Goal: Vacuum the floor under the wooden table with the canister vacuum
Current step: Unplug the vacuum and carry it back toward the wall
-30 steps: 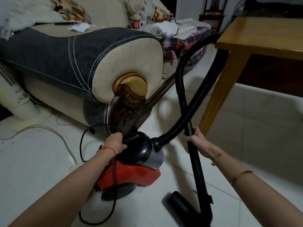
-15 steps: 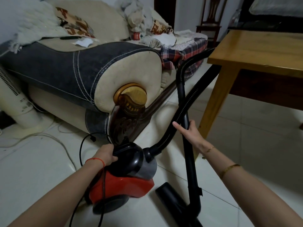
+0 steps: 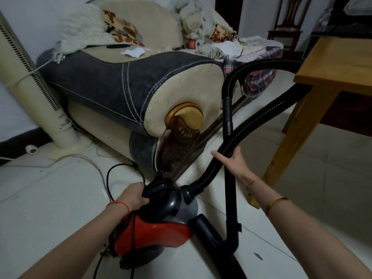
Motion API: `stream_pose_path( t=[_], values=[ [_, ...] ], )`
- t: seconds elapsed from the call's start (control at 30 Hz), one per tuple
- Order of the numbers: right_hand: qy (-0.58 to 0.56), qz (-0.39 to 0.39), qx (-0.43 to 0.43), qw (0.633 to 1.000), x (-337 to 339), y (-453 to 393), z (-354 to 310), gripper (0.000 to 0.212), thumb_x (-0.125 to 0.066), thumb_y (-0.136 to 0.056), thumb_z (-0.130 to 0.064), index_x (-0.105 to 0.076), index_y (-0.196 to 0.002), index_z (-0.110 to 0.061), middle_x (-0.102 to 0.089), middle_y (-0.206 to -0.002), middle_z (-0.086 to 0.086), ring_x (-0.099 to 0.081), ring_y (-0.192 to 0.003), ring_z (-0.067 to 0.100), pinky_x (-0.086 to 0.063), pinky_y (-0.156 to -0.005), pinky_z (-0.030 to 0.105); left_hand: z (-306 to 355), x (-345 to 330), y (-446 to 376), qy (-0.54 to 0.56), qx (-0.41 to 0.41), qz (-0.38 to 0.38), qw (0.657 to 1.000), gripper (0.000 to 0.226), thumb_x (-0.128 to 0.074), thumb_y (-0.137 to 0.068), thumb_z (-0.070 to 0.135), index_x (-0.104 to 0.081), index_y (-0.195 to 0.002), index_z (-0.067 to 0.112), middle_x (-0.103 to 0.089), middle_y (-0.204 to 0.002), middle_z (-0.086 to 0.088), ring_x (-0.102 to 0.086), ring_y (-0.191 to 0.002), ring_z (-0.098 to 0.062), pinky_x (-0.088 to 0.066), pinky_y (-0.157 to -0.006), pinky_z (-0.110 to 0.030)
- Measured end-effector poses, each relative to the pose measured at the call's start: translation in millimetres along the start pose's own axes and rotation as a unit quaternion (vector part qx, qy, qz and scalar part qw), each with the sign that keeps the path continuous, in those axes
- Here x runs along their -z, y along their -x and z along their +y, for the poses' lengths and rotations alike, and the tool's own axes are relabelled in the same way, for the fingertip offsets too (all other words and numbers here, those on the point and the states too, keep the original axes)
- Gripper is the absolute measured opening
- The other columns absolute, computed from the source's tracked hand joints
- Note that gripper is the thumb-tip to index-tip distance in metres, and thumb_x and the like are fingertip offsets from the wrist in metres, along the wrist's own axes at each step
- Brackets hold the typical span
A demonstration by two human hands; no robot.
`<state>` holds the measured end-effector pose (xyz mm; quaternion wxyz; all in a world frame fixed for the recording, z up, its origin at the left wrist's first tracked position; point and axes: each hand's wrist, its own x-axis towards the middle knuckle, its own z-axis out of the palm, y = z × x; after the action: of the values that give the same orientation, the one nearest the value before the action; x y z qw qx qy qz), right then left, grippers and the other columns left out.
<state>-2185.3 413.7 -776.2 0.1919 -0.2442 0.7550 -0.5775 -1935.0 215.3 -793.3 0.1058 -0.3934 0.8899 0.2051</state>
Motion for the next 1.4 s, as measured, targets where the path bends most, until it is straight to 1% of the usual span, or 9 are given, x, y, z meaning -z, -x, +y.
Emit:
stream_pose_path(
  t=[0.13, 0.2, 0.27, 0.4, 0.53, 0.7, 0.9, 1.2, 1.4],
  values=[
    [0.066, -0.022, 0.05, 0.996, -19, -9, -10, 0.072, -0.079, -0.071, -0.047, -0.038, -0.124, -0.02, -0.051, -0.117, -0.003, -0.053, -0.11, 0.012, -0.045, -0.101, 0.032, -6, 2, 2, -0.001, 0.017, 0.004, 1.0, 0.035, -0.065, -0.086, 0.021, -0.055, -0.113, 0.002, -0.059, -0.118, -0.015, -0.058, -0.108, -0.026, -0.044, -0.083, -0.026],
    [0.07, -0.028, 0.066, 0.995, -26, -7, -15, 0.072, -0.079, -0.073, -0.039, -0.032, -0.126, -0.022, -0.049, -0.112, -0.016, -0.051, -0.109, 0.009, -0.042, -0.094, 0.025, -7, 2, 2, 0.002, 0.02, 0.003, 1.0, 0.034, -0.065, -0.085, 0.021, -0.056, -0.112, 0.003, -0.059, -0.118, -0.014, -0.058, -0.107, -0.026, -0.044, -0.083, -0.026],
    [0.086, -0.033, 0.095, 0.991, -30, -4, -19, 0.072, -0.078, -0.076, -0.032, -0.029, -0.127, -0.02, -0.044, -0.108, -0.024, -0.05, -0.105, 0.006, -0.041, -0.089, 0.024, -7, 2, 4, 0.002, 0.021, 0.007, 1.0, 0.035, -0.066, -0.085, 0.022, -0.056, -0.112, 0.003, -0.06, -0.117, -0.015, -0.059, -0.107, -0.027, -0.045, -0.082, -0.026],
    [0.16, -0.049, 0.158, 0.973, -41, 4, -27, 0.071, -0.078, -0.068, -0.038, -0.029, -0.12, -0.027, -0.048, -0.107, -0.005, -0.053, -0.102, 0.017, -0.049, -0.079, 0.034, -5, 4, 5, 0.0, 0.021, 0.025, 0.999, 0.035, -0.066, -0.083, 0.024, -0.058, -0.11, 0.004, -0.062, -0.115, -0.014, -0.059, -0.106, -0.028, -0.046, -0.082, -0.028],
    [0.197, -0.033, 0.197, 0.96, -48, 6, -30, 0.076, -0.076, -0.062, -0.044, -0.032, -0.121, -0.024, -0.046, -0.112, -0.004, -0.05, -0.103, 0.015, -0.05, -0.083, 0.035, 3, 4, 8, 0.003, 0.021, 0.048, 0.999, 0.035, -0.069, -0.08, 0.03, -0.062, -0.105, 0.006, -0.064, -0.109, -0.012, -0.061, -0.102, -0.026, -0.047, -0.078, -0.029],
    [0.221, -0.023, 0.194, 0.956, -57, 10, -31, 0.071, -0.078, -0.065, -0.042, -0.033, -0.115, -0.021, -0.044, -0.109, -0.004, -0.05, -0.099, 0.013, -0.047, -0.077, 0.03, 21, 1, 7, 0.025, 0.017, 0.068, 0.997, 0.039, -0.071, -0.066, 0.041, -0.066, -0.092, 0.012, -0.068, -0.097, -0.009, -0.065, -0.089, -0.025, -0.055, -0.074, -0.032],
    [0.233, -0.004, 0.183, 0.955, -61, 16, -32, 0.079, -0.077, -0.06, -0.05, -0.031, -0.118, -0.024, -0.046, -0.111, -0.003, -0.05, -0.102, 0.015, -0.051, -0.079, 0.034, 25, -2, 4, 0.021, 0.038, 0.116, 0.992, 0.044, -0.068, -0.069, 0.047, -0.062, -0.093, 0.011, -0.064, -0.1, -0.009, -0.062, -0.093, -0.026, -0.05, -0.07, -0.029],
    [0.225, -0.007, 0.151, 0.963, -62, 16, -31, 0.075, -0.07, -0.057, -0.042, -0.03, -0.117, -0.025, -0.046, -0.107, -0.002, -0.051, -0.095, 0.018, -0.045, -0.069, 0.029, 23, 0, -4, 0.002, 0.035, 0.072, 0.997, 0.047, -0.065, -0.073, 0.046, -0.059, -0.105, 0.011, -0.061, -0.109, -0.009, -0.06, -0.099, -0.025, -0.046, -0.071, -0.027],
    [0.212, 0.002, 0.119, 0.97, -62, 15, -35, 0.07, -0.065, -0.054, -0.045, -0.03, -0.112, -0.028, -0.047, -0.105, -0.003, -0.052, -0.095, 0.019, -0.051, -0.074, 0.038, 23, -2, -7, -0.004, 0.038, 0.066, 0.997, 0.044, -0.068, -0.073, 0.041, -0.06, -0.102, 0.009, -0.062, -0.106, -0.01, -0.061, -0.097, -0.026, -0.05, -0.075, -0.031]
  ],
)
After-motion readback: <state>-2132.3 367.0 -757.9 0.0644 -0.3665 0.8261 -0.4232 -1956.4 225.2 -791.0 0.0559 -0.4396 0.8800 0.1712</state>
